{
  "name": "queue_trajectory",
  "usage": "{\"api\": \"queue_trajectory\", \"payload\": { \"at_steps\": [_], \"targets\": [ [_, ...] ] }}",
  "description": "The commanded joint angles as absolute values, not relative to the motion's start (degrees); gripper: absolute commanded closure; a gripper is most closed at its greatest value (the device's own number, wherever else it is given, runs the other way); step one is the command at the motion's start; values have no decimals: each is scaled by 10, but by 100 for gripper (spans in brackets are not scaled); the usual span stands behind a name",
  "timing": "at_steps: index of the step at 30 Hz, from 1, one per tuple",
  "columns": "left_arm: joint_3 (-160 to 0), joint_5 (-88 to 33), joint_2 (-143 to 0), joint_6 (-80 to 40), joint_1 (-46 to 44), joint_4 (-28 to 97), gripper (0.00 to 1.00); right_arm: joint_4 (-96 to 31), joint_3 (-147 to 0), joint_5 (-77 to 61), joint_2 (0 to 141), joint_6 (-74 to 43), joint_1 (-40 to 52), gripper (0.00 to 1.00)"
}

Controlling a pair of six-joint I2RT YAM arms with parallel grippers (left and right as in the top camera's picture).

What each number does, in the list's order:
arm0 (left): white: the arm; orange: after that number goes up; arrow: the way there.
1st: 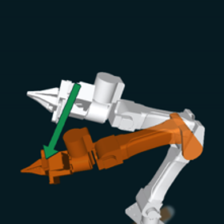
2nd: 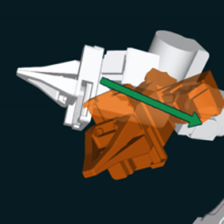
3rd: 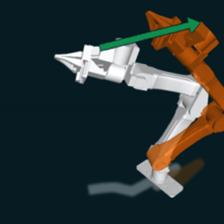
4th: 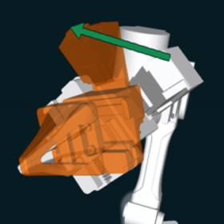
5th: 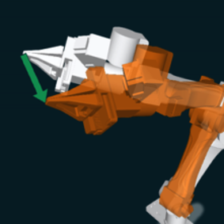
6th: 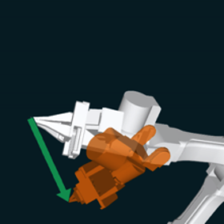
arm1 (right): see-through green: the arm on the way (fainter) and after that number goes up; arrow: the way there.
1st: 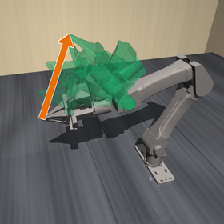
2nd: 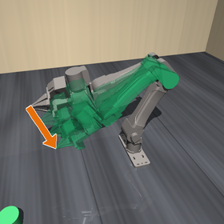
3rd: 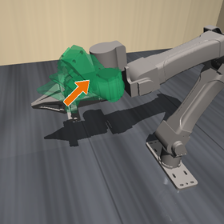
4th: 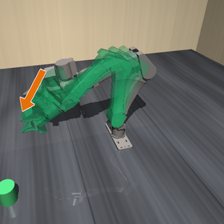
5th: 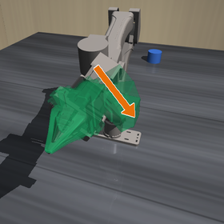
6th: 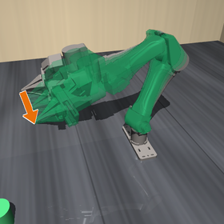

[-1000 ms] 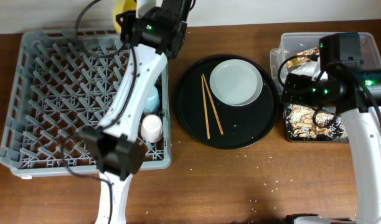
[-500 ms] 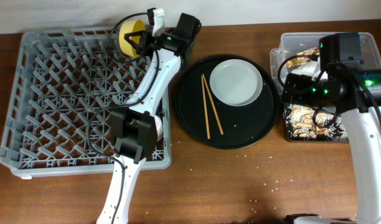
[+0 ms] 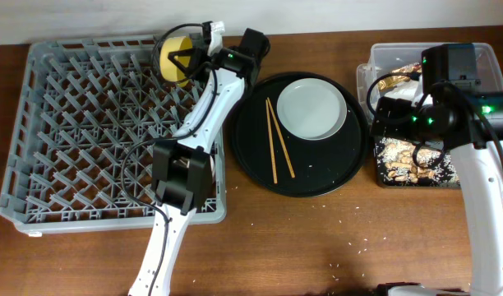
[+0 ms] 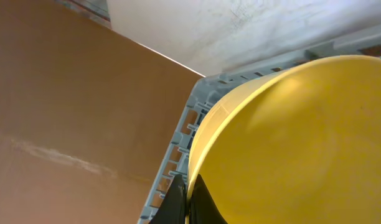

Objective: Sort waste into correct bins and load items into the dishwasher rack
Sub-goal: 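Place the yellow bowl upright at the rack's back edge, then grasp the white plate edge with the left gripper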

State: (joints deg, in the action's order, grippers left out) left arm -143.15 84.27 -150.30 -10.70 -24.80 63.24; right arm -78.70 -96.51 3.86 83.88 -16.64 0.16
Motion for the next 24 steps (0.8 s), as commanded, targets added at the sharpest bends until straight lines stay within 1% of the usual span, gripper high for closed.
{"api": "queue_trajectory", "payload": {
  "at_steps": [1,3,4,6,9,10,13,14,16,17,18,20,21,23,24],
  "targets": [
    [-1433,821,-1526,-108,-251,625,100,-787,-964,50,840,-167,-1,2],
    [-1433,821,-1526,-108,-259,623,99,-787,-964,50,840,-167,-1,2],
    [-1433,819,-1526,-108,-265,623,95,-787,-964,50,840,-167,-1,1],
    [-1433,819,-1526,-108,-276,623,73,-787,-964,50,840,-167,-1,2],
    [-1433,800,-1526,-108,-287,624,62,-787,-964,50,840,-167,-1,1],
    [-1433,774,-1526,-108,-291,624,52,-787,-964,50,840,-167,-1,2],
    [-1439,751,-1526,-107,-293,621,34,-787,-964,50,840,-167,-1,2],
    [-1453,741,-1525,-105,-294,622,31,-787,-964,50,840,-167,-1,2],
    [-1489,694,-1520,-84,-295,627,29,-787,-964,50,840,-167,-1,2],
    [-1513,648,-1514,-78,-297,635,27,-787,-964,50,840,-167,-1,2],
    [-1553,543,-1503,-78,-301,654,20,-787,-964,50,840,-167,-1,2],
    [-1596,386,-1488,-78,-303,681,14,-787,-964,50,840,-167,-1,2],
    [-1617,265,-1478,-78,-303,693,13,-787,-964,50,840,-167,-1,2],
    [-1629,76,-1473,-78,-303,696,13,-787,-964,50,840,-167,-1,2],
    [-1626,20,-1475,-79,-303,695,13,-787,-964,50,840,-167,-1,2]
  ]
}}
